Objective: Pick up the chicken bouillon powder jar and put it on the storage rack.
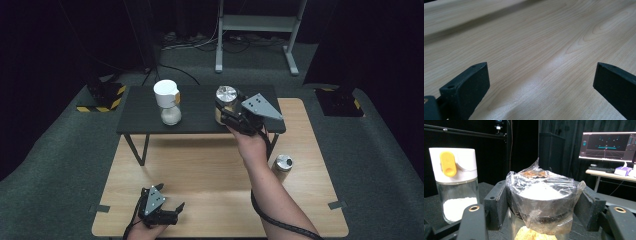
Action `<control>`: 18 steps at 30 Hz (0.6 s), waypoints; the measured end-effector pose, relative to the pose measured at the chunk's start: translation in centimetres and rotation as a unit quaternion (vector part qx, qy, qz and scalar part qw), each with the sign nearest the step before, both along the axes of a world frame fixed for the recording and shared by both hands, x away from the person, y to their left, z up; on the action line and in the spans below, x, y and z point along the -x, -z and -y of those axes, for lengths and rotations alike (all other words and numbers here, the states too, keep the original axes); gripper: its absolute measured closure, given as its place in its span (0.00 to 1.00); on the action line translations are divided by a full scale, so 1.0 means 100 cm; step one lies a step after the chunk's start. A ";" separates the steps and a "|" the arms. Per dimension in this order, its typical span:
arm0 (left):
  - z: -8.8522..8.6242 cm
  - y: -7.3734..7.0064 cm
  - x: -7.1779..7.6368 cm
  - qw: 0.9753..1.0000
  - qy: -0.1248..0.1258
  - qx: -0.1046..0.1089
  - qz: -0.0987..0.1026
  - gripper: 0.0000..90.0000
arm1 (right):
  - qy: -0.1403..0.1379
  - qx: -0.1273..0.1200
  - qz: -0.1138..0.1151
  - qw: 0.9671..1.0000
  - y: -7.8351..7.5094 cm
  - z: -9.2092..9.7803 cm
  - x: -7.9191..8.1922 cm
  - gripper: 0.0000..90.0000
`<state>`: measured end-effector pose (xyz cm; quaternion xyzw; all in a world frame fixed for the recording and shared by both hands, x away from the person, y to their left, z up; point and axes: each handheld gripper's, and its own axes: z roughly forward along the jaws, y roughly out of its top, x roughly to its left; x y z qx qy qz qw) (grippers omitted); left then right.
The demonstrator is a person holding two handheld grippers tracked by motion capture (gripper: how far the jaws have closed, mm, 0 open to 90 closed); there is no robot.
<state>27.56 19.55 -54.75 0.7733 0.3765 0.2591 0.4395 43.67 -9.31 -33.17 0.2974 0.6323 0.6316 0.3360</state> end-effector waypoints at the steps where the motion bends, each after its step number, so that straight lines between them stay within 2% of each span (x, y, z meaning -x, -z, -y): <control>1: 0.000 0.000 0.000 1.000 0.000 0.000 0.000 0.01 | 0.000 0.000 0.000 1.000 0.000 0.000 -0.001 0.38; 18: 0.000 0.000 0.000 1.000 0.001 0.001 0.000 0.01 | -0.003 -0.005 -0.007 1.000 0.001 -0.001 -0.008 0.38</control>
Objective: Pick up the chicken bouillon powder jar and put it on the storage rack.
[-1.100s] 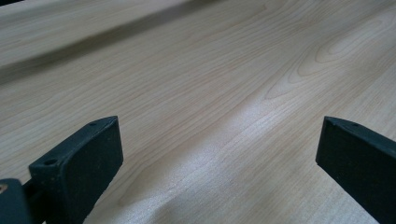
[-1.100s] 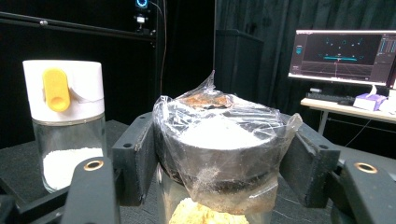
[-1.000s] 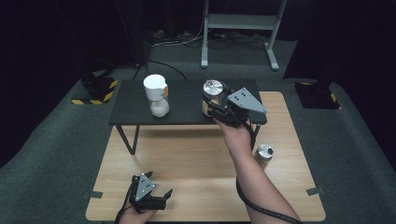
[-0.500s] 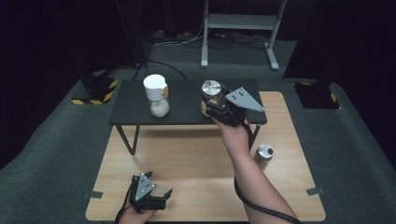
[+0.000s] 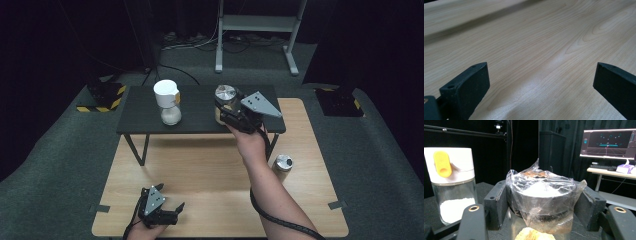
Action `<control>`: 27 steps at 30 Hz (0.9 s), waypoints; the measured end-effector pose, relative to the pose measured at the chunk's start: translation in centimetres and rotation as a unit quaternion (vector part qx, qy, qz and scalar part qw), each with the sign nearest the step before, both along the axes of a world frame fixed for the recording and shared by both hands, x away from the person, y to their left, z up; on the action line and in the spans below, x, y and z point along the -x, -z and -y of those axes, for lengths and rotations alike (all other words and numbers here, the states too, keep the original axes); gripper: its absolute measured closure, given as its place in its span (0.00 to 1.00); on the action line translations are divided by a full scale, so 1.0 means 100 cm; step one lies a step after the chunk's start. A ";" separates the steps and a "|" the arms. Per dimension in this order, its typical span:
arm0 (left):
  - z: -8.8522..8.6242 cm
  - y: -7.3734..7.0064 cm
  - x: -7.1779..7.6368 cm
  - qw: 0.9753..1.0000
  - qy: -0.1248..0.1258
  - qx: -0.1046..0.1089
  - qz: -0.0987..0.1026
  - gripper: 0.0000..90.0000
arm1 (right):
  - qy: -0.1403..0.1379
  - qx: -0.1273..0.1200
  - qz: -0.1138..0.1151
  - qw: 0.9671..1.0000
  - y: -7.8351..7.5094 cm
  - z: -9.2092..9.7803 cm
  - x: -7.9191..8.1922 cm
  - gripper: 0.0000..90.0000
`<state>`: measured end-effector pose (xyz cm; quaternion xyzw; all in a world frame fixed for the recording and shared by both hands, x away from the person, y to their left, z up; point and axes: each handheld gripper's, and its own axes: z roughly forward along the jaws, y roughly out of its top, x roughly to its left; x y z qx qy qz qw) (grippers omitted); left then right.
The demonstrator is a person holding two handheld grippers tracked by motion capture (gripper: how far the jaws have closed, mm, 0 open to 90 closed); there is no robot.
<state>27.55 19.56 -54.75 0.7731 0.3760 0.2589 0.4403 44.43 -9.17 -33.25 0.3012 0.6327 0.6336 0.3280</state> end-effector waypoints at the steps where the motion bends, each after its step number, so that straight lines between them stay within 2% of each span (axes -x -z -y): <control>1: 0.000 0.000 0.000 1.000 0.000 -0.001 0.000 0.01 | 0.000 -0.001 -0.001 1.000 0.000 0.000 0.000 0.38; 5: 0.000 0.000 0.000 1.000 0.000 -0.001 0.001 0.01 | -0.001 -0.010 -0.003 1.000 0.001 0.001 -0.003 0.38; 20: 0.000 0.000 0.000 1.000 0.000 0.001 0.001 0.01 | -0.002 -0.001 -0.004 1.000 0.000 0.001 -0.002 0.37; 27: 0.000 0.000 0.000 1.000 0.000 -0.002 0.001 0.01 | -0.011 0.001 -0.015 1.000 -0.004 0.000 -0.001 0.28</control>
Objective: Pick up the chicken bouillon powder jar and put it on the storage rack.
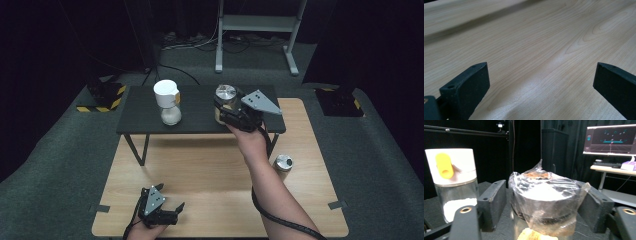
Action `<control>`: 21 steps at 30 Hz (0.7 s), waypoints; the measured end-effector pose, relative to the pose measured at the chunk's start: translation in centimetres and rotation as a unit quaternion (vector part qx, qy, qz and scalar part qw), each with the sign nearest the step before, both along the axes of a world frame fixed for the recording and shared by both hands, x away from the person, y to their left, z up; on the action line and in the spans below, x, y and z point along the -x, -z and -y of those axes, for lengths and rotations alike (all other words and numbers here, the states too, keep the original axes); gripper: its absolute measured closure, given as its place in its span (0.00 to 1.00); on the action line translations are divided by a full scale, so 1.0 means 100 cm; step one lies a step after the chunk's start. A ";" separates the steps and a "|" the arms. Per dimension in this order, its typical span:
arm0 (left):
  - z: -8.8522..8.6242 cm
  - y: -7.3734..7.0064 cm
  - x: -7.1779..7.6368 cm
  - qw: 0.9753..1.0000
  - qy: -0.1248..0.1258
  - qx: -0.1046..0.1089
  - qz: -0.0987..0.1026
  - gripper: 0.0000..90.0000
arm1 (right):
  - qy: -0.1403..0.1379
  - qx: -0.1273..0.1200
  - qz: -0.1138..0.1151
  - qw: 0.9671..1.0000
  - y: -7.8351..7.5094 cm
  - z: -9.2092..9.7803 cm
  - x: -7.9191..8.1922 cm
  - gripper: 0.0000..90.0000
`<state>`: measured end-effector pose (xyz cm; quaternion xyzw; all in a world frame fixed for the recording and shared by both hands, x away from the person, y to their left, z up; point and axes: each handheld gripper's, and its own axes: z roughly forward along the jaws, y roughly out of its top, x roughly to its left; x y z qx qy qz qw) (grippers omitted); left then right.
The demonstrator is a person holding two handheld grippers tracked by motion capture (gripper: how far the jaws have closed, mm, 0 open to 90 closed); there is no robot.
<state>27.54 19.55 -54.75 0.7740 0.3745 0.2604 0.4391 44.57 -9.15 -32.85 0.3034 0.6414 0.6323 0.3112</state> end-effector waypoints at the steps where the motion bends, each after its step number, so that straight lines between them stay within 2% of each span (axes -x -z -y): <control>1: 0.000 0.000 0.000 1.000 0.000 0.000 0.000 0.01 | 0.000 0.002 0.001 1.000 0.000 0.000 0.000 0.26; 13: 0.000 0.000 0.000 1.000 0.000 0.001 -0.001 0.01 | 0.008 0.004 -0.011 1.000 -0.002 -0.002 0.003 0.00; 21: 0.000 0.000 0.000 1.000 0.000 -0.004 -0.001 0.01 | 0.005 0.004 -0.003 1.000 -0.002 0.001 0.012 0.00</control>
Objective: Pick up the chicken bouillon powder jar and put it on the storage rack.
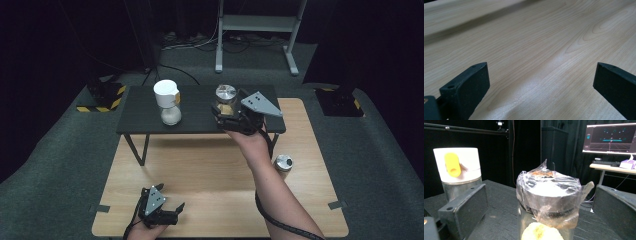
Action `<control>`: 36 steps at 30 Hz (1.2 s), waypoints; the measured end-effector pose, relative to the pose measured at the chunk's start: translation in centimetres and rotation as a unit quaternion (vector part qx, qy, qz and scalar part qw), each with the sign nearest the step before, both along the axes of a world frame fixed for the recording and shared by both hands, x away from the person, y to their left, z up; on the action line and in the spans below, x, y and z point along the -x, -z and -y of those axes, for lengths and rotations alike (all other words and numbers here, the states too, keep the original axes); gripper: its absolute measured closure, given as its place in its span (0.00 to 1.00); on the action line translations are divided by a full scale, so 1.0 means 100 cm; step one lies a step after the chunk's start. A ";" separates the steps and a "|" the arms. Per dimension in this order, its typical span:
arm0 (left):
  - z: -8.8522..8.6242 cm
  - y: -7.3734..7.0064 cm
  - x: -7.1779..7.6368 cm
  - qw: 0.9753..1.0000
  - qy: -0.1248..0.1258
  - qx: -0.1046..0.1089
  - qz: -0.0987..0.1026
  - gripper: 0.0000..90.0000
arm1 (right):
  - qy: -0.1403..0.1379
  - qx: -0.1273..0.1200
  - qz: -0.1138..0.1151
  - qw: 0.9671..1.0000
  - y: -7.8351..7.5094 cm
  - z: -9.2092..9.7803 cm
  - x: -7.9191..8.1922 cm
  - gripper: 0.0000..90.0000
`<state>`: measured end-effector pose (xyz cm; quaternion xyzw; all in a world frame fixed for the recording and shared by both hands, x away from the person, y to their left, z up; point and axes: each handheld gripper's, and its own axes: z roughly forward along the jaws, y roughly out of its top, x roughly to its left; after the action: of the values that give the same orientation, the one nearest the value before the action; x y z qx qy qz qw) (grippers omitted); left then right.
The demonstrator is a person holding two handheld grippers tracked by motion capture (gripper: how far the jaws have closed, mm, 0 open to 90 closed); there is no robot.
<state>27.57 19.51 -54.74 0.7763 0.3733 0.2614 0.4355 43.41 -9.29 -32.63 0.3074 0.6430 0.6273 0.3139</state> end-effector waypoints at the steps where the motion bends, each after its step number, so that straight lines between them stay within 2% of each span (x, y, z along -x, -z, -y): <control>1: 0.000 0.000 0.000 1.000 0.000 0.000 0.000 0.01 | 0.000 -0.001 -0.001 1.000 0.000 0.000 0.001 0.00; 22: 0.001 0.000 0.000 1.000 0.000 -0.003 0.001 0.01 | -0.002 0.006 0.007 1.000 0.008 0.009 0.025 0.00; 36: 0.002 0.000 0.000 1.000 0.000 -0.007 0.001 0.01 | -0.005 0.012 0.012 1.000 0.014 0.019 0.050 0.00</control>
<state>27.52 19.32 -54.76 0.7792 0.3708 0.2652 0.4302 38.46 -11.19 -34.07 0.2924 0.6485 0.6246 0.3221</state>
